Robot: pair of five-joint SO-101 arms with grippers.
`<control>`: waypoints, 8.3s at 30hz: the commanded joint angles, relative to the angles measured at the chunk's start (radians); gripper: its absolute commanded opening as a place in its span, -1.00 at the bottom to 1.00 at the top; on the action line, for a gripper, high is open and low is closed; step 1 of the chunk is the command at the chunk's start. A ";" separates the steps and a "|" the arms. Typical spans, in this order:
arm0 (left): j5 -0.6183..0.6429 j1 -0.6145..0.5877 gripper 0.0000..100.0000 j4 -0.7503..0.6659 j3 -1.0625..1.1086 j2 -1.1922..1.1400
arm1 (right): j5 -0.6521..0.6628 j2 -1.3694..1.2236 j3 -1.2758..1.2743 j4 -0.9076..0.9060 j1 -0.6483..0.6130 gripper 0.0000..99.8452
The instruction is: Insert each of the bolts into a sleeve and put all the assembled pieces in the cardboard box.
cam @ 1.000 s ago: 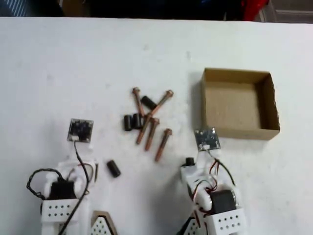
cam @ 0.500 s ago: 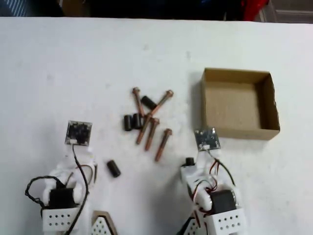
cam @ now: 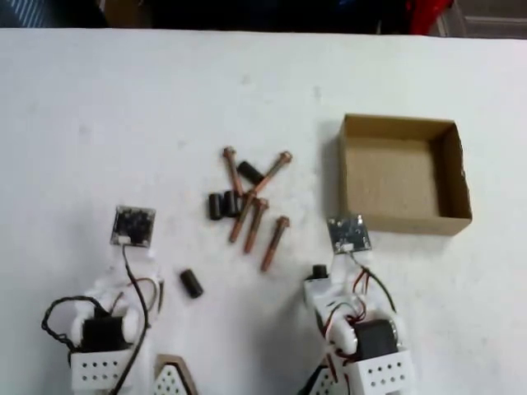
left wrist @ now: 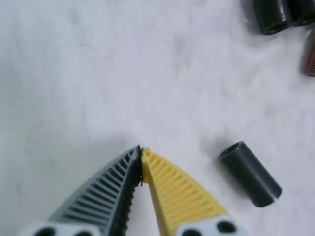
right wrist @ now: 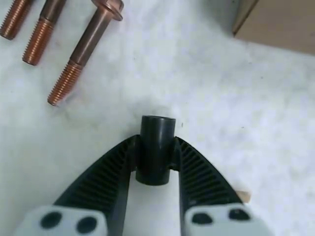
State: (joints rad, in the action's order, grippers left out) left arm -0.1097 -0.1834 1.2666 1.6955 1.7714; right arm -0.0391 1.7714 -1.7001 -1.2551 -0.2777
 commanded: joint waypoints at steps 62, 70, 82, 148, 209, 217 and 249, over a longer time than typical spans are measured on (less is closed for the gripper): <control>-0.132 -0.024 -0.95 0.236 -1.030 -1.397 | -0.011 0.012 0.008 -0.004 0.008 -0.96; -0.133 -0.024 -0.95 0.229 -1.039 -1.511 | -0.011 0.012 0.008 -0.004 0.008 -0.96; -0.135 -0.028 -0.95 0.140 -1.154 -1.520 | -0.011 0.012 0.008 -0.004 0.008 -0.96; -0.124 -0.028 -0.95 0.003 -1.508 -1.520 | -0.011 0.012 0.008 -0.004 0.008 -0.96; 0.008 -0.028 -0.95 -0.178 -1.386 -1.520 | -0.011 0.012 0.008 -0.004 0.008 -0.96; 0.008 -0.028 -0.95 -0.404 -1.386 -1.518 | -0.011 0.012 0.008 -0.004 0.008 -0.96; 0.006 -0.022 -0.95 0.216 -1.326 -1.527 | -0.011 0.012 0.008 -0.004 0.008 -0.96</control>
State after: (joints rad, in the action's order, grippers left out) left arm -0.1158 -0.2033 1.3740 0.3790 0.2432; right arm -0.0391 1.7714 -1.7001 -1.2551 -0.2777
